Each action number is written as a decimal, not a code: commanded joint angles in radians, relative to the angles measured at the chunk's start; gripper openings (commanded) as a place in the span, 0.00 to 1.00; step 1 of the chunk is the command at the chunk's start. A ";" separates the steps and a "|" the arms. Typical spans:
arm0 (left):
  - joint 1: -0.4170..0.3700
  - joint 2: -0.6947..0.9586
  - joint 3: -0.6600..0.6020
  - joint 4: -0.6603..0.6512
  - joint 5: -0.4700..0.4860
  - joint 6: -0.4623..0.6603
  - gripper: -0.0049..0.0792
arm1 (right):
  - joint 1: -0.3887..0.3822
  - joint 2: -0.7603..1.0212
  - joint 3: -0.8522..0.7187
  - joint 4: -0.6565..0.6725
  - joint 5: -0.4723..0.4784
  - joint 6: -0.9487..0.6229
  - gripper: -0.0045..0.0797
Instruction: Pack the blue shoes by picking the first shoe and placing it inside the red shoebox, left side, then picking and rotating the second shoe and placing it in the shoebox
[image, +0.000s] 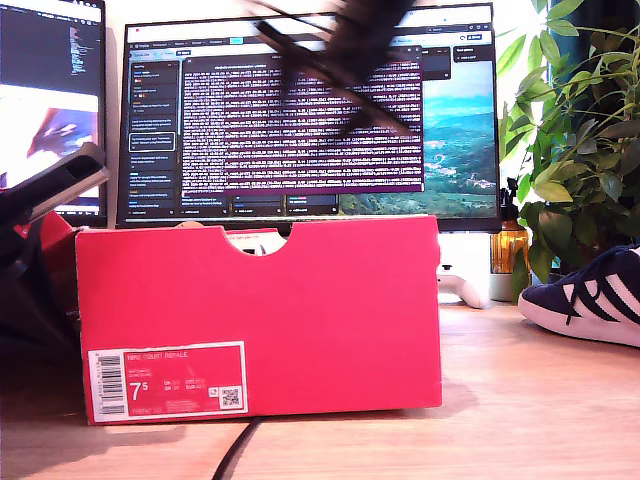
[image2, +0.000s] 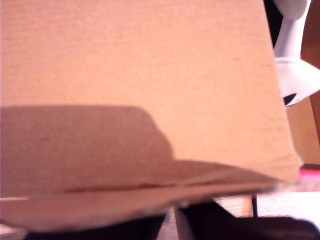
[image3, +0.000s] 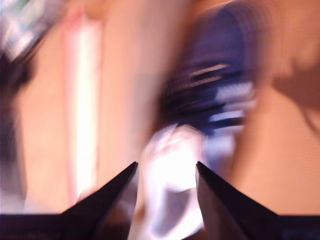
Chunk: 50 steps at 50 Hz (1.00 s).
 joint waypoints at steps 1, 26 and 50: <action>-0.002 0.004 0.010 0.002 -0.004 0.007 0.04 | -0.023 -0.005 -0.009 -0.035 0.081 0.106 0.44; -0.002 0.004 0.010 0.001 -0.003 0.006 0.04 | -0.123 -0.019 -0.022 -0.412 0.508 0.378 0.45; -0.002 0.004 0.010 0.002 -0.004 0.007 0.04 | -0.259 -0.171 -0.206 -0.413 0.519 0.404 0.69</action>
